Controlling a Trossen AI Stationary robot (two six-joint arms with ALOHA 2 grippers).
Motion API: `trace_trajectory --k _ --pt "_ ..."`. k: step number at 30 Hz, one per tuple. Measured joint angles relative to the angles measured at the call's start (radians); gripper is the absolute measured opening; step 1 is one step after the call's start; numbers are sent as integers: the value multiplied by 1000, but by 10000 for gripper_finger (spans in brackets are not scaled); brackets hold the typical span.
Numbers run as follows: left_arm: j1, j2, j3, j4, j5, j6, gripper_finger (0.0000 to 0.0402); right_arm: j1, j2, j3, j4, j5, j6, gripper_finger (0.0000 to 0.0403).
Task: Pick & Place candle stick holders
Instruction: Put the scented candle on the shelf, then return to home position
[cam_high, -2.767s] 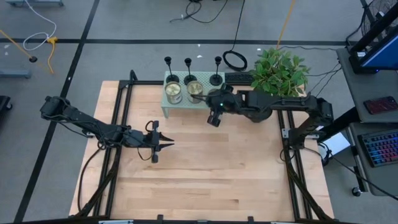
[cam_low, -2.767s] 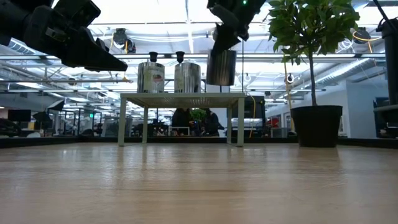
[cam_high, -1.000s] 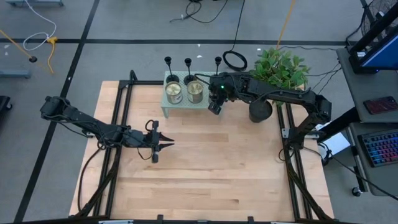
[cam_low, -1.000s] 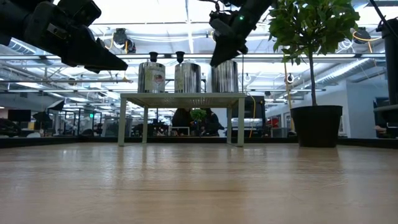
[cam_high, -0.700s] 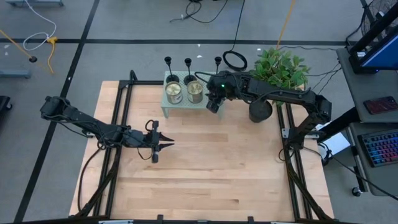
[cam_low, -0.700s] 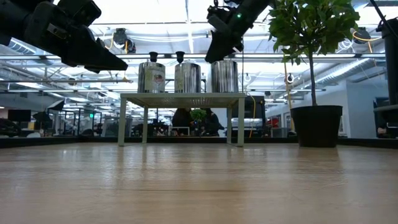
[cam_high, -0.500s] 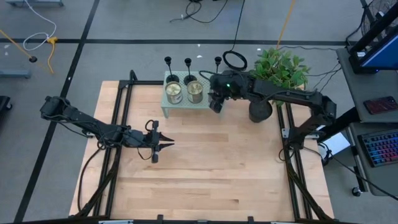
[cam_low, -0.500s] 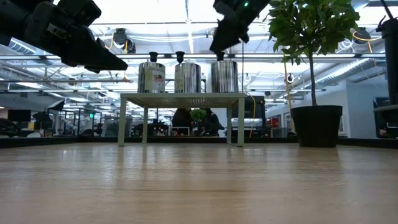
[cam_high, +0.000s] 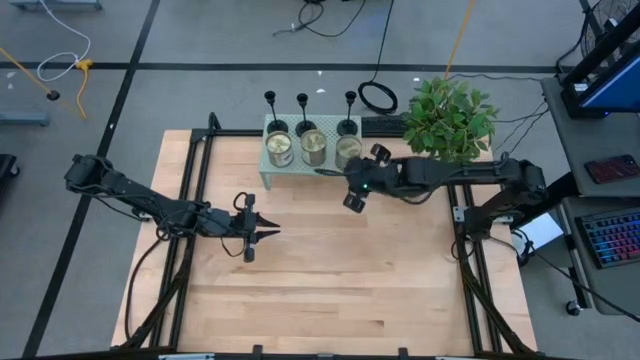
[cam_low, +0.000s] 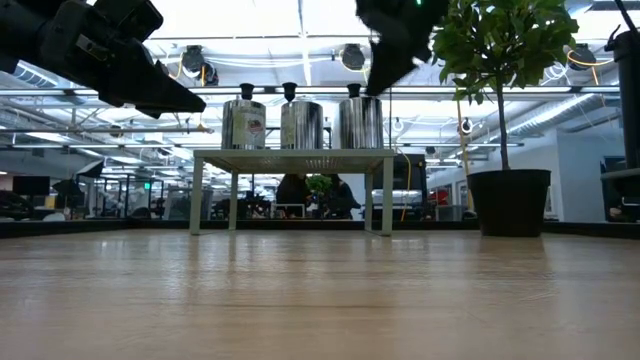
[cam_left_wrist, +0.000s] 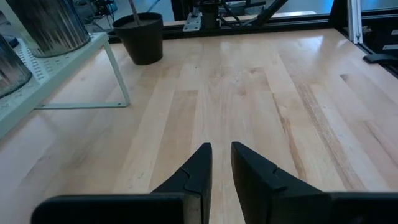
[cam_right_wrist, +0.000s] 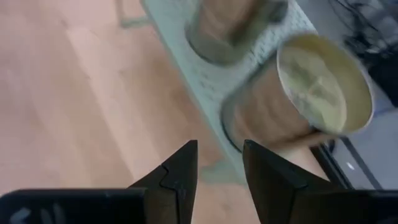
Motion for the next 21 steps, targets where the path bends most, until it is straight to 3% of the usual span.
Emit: trace_trajectory --k 10,21 --pt "0 0 0 0 0 2 67 -77 1 -177 195 11 -39 123" --pt "0 0 0 0 0 7 67 -122 0 -211 265 -47 -65 123"
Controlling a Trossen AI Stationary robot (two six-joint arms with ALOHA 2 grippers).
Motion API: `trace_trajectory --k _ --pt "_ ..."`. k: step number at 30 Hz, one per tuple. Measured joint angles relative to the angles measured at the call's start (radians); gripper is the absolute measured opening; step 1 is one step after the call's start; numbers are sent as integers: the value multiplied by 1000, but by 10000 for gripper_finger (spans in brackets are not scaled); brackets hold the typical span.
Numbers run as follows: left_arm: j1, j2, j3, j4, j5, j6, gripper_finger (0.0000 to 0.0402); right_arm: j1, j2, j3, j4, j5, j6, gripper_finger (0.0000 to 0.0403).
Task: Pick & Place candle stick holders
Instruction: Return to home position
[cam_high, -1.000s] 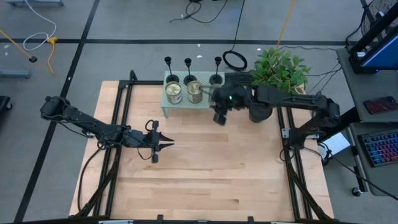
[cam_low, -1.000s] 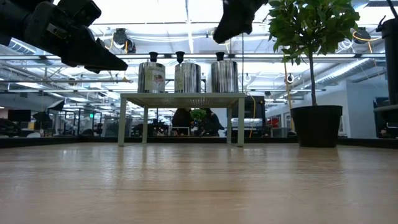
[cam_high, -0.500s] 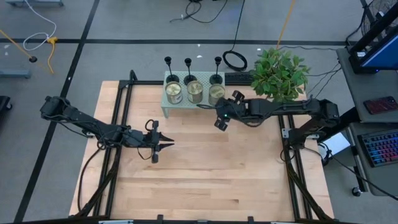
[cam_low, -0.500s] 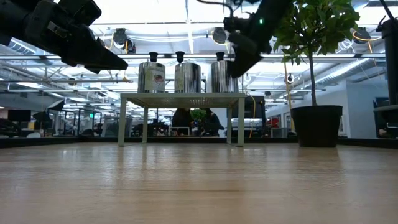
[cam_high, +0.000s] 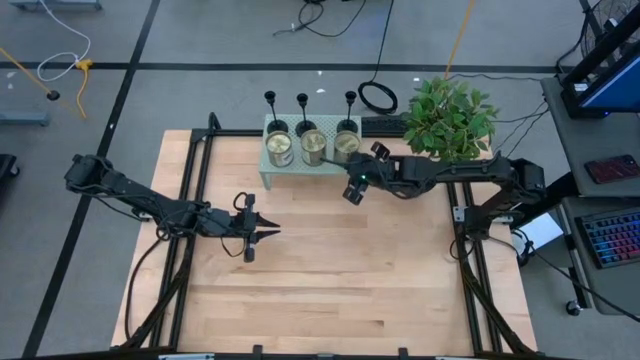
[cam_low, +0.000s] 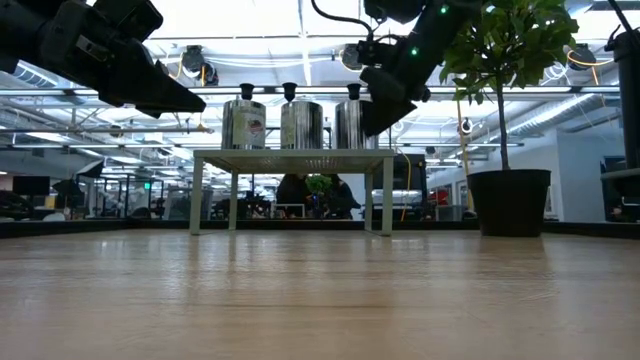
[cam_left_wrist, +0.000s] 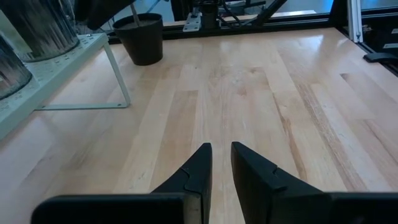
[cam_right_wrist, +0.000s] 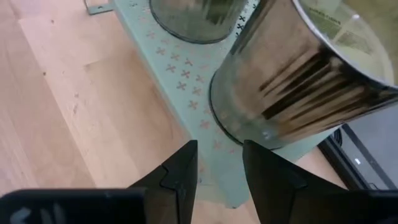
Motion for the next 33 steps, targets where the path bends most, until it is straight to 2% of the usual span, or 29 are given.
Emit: trace_trajectory --k 2,8,11,15,19,24,27,30,33 --pt "0 0 0 0 -1 0 67 9 -3 0 -4 -3 0 123" --pt "0 -5 0 19 -3 15 67 76 -51 0 -14 -121 0 123" --pt "-1 -37 0 40 -3 23 67 119 -95 -1 -24 -143 0 123" --pt "-2 -130 0 34 -4 24 67 175 -188 -1 -44 -151 -43 109" --pt "-3 -248 0 -35 -3 76 63 228 -292 -25 -53 -154 -78 69" --pt "-3 -413 0 -126 -4 92 11 290 -455 -198 5 -157 -127 7" --pt "-3 -507 0 -170 -9 88 8 319 -572 -342 121 -156 -127 11" --pt "-3 -582 0 -217 -67 80 6 336 -690 -481 232 -158 -127 11" --pt "-2 -648 0 -301 -91 91 4 339 -809 -588 305 -204 -150 2"
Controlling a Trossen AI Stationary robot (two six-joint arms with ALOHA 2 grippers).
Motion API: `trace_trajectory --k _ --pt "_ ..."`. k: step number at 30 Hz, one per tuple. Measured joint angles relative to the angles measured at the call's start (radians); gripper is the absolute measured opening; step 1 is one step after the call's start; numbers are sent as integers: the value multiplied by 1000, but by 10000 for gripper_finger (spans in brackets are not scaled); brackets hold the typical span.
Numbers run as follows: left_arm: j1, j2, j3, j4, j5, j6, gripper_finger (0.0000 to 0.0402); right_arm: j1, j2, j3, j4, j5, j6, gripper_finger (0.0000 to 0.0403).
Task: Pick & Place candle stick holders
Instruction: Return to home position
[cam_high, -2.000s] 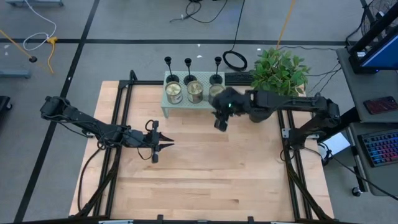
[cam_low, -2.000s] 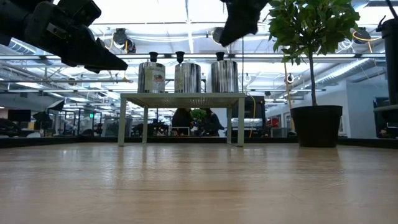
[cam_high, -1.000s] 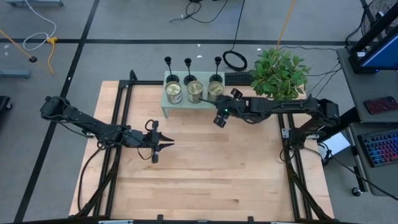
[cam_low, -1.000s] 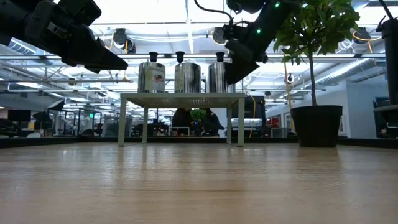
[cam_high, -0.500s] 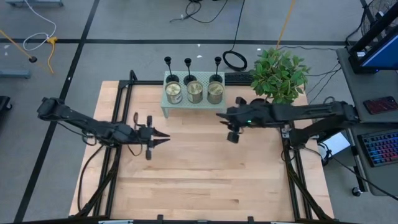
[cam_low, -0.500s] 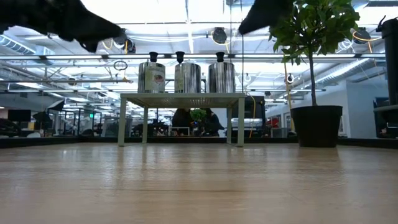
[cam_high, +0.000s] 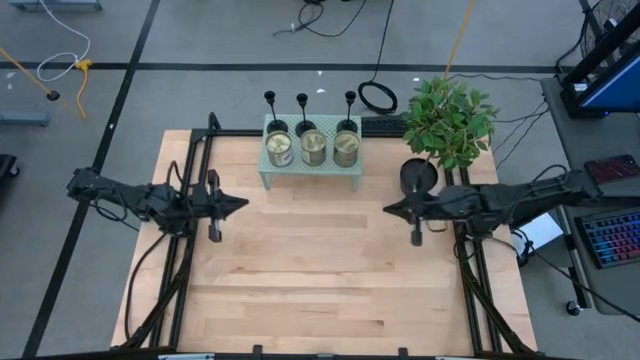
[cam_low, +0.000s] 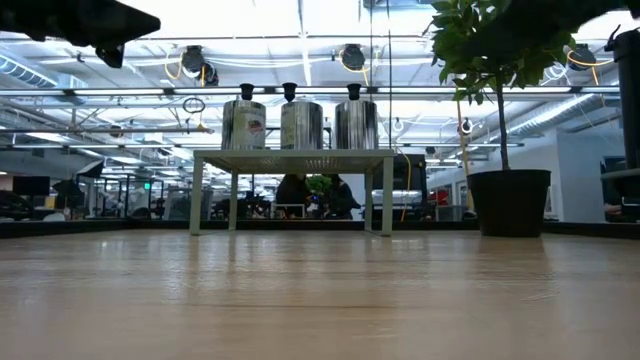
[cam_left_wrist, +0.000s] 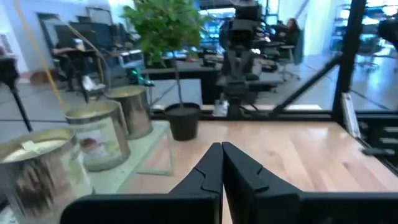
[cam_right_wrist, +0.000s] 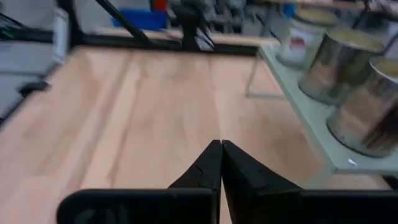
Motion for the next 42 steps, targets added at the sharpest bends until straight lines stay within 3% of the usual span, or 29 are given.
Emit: trace_trajectory --k 4,16,31,36,42 --pt "0 -41 0 -60 72 -55 10 -3 -139 -112 81 -31 -30 3" --pt "0 -37 -3 -100 64 0 4 -5 -435 -312 103 -28 -53 1" --pt "0 -41 -229 226 62 64 16 -5 -674 -370 94 -31 -114 1" --pt "0 -41 -297 322 73 56 4 -5 -703 -371 62 -51 -105 1" --pt "0 -40 -315 363 115 54 17 -5 -708 -408 111 -82 -104 1"
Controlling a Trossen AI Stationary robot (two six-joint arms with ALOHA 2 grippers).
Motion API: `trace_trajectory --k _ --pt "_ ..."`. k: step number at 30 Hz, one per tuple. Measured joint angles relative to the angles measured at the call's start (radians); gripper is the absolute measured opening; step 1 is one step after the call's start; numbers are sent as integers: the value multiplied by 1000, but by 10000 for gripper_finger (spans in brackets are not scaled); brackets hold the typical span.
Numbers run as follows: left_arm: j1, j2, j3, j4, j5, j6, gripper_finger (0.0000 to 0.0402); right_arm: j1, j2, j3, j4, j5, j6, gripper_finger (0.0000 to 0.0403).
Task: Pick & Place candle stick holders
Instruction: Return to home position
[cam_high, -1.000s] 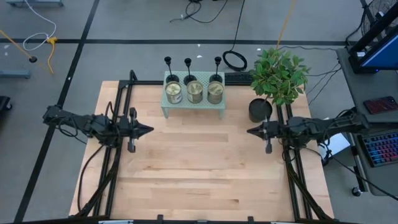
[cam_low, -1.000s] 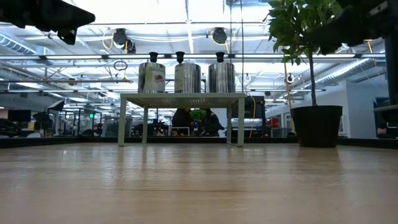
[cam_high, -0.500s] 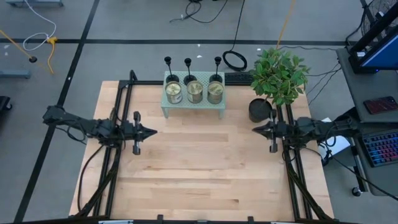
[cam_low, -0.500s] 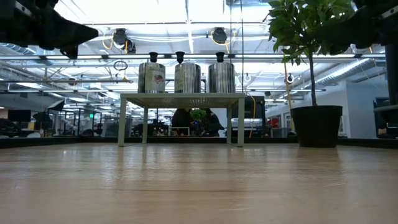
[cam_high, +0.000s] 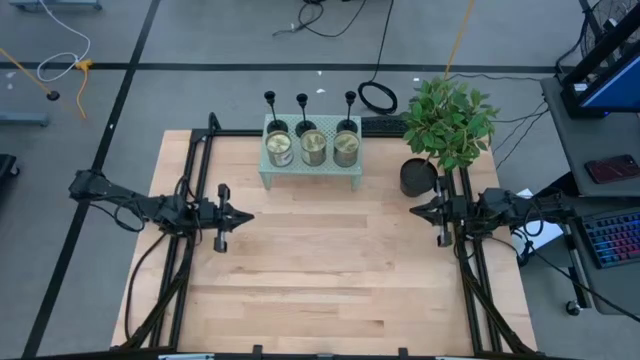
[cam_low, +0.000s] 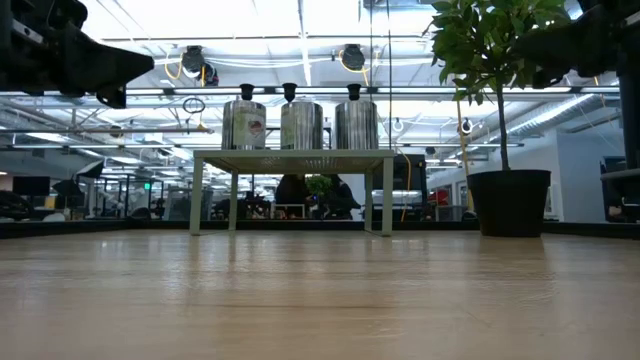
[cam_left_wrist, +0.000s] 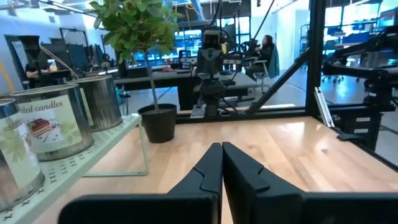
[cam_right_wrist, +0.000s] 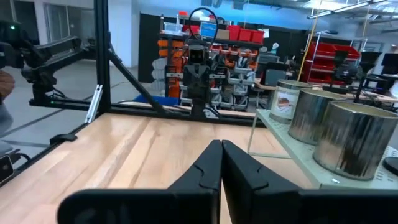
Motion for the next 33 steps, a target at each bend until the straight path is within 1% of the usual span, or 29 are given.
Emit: trace_trajectory --k 8,16,20,26,33 --pt "0 1 0 -2 0 -2 3 0 0 -105 114 -1 5 0" --pt "0 1 0 -7 -1 -3 34 0 1 -149 123 -1 79 0" --pt "0 1 0 -7 -1 -2 43 0 0 -180 132 -3 130 0" --pt "0 1 2 -7 -1 -1 46 0 0 -215 127 -2 190 0" --pt "0 1 2 -7 -1 2 47 0 0 -219 130 -1 196 3"
